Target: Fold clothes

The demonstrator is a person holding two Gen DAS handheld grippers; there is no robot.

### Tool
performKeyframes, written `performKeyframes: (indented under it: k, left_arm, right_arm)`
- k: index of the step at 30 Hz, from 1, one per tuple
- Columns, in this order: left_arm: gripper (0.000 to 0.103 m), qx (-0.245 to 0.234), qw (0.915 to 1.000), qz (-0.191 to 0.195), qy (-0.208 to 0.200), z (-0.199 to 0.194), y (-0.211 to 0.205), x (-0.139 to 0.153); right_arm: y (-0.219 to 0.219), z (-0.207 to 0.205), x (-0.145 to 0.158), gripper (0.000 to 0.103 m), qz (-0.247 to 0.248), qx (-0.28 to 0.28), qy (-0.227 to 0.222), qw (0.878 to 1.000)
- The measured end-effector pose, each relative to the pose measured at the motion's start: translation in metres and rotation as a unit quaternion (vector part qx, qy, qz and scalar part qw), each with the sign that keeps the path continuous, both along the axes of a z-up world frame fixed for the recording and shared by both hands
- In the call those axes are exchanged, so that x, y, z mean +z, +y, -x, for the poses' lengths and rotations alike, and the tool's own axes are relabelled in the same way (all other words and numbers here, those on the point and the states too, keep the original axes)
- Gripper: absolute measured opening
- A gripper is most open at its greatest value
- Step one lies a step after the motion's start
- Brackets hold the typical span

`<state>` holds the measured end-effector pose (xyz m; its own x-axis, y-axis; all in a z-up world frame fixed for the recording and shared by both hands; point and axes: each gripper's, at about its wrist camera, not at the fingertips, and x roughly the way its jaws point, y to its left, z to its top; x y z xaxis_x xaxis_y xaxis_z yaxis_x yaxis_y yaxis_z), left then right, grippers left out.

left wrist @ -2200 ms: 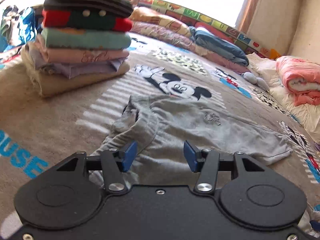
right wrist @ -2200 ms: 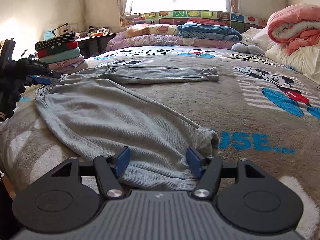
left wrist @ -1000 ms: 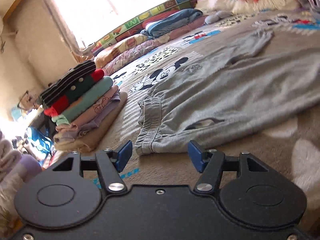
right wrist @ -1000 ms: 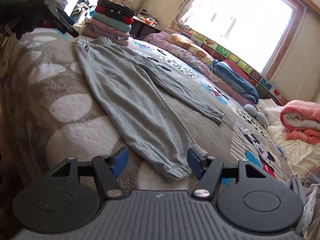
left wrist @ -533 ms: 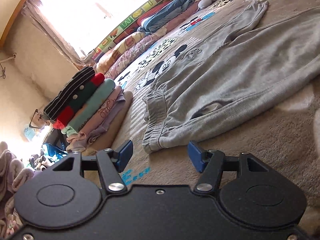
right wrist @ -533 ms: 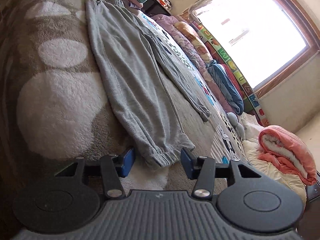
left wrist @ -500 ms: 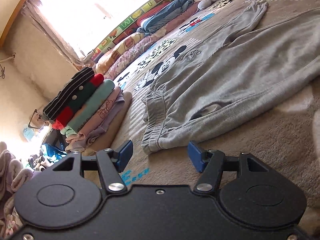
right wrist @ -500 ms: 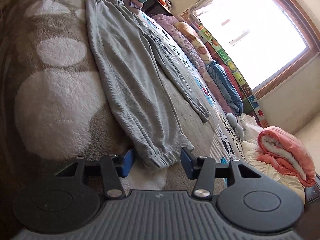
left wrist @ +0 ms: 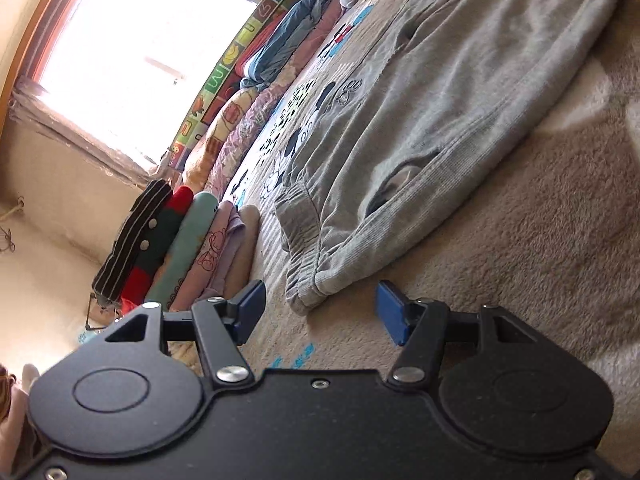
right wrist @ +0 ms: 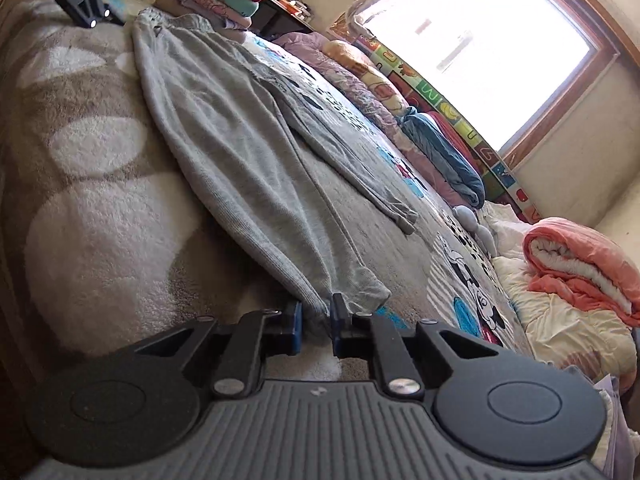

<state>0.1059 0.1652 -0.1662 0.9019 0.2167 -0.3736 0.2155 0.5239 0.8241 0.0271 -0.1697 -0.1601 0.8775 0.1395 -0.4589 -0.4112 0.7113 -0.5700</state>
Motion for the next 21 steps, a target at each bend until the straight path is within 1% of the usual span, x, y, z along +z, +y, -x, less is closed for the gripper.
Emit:
performKeyframes:
  k: [1,4,6,7,10,11,14,15,16,17,18,21]
  left_arm:
    - [0.060,-0.007,1.0000,-0.004,-0.004,-0.003,0.002,-0.001]
    - [0.060,-0.022,0.9996,0.000,-0.015,-0.010,0.011,-0.003]
    - [0.060,-0.037,0.9992,0.005,-0.013,-0.012,0.016,-0.003]
    - [0.060,-0.049,0.9987,0.000,-0.010,-0.012,0.017,-0.002]
    - [0.060,-0.080,0.9962,-0.033,0.009,-0.017,0.017,-0.003]
    - [0.060,-0.094,0.9937,-0.057,0.019,-0.019,0.016,-0.003]
    - [0.059,-0.118,0.9870,-0.100,0.042,-0.025,0.018,-0.004]
    - [0.054,-0.126,0.9841,-0.115,0.050,-0.028,0.019,-0.004]
    - [0.043,-0.134,0.9810,-0.128,0.058,-0.030,0.019,-0.005]
    - [0.037,-0.138,0.9802,-0.127,0.062,-0.030,0.020,-0.006]
    - [0.031,-0.135,0.9815,-0.121,0.061,-0.032,0.021,-0.008]
    - [0.018,-0.106,0.9899,-0.087,0.038,-0.032,0.024,-0.012]
  right_arm:
    - [-0.003,-0.001,0.002,0.015,-0.015,-0.004,0.002,1.000]
    - [-0.009,-0.006,0.008,0.015,-0.051,-0.015,0.009,0.999]
    - [-0.011,-0.009,0.009,0.015,-0.061,-0.017,0.011,0.998]
    - [-0.011,-0.009,0.009,0.015,-0.064,-0.018,0.011,0.998]
    - [-0.012,-0.009,0.012,0.015,-0.073,-0.020,0.010,0.997]
    - [-0.013,-0.010,0.014,0.015,-0.077,-0.021,0.010,0.997]
    - [-0.014,-0.009,0.015,0.015,-0.081,-0.021,0.013,0.996]
    - [-0.013,-0.010,0.014,0.015,-0.080,-0.021,0.015,0.997]
    - [-0.013,-0.010,0.013,0.015,-0.078,-0.019,0.016,0.997]
    - [-0.013,-0.011,0.012,0.015,-0.078,-0.019,0.017,0.997]
    - [-0.014,-0.012,0.012,0.015,-0.080,-0.019,0.018,0.996]
    - [-0.015,-0.014,0.012,0.015,-0.087,-0.020,0.020,0.996]
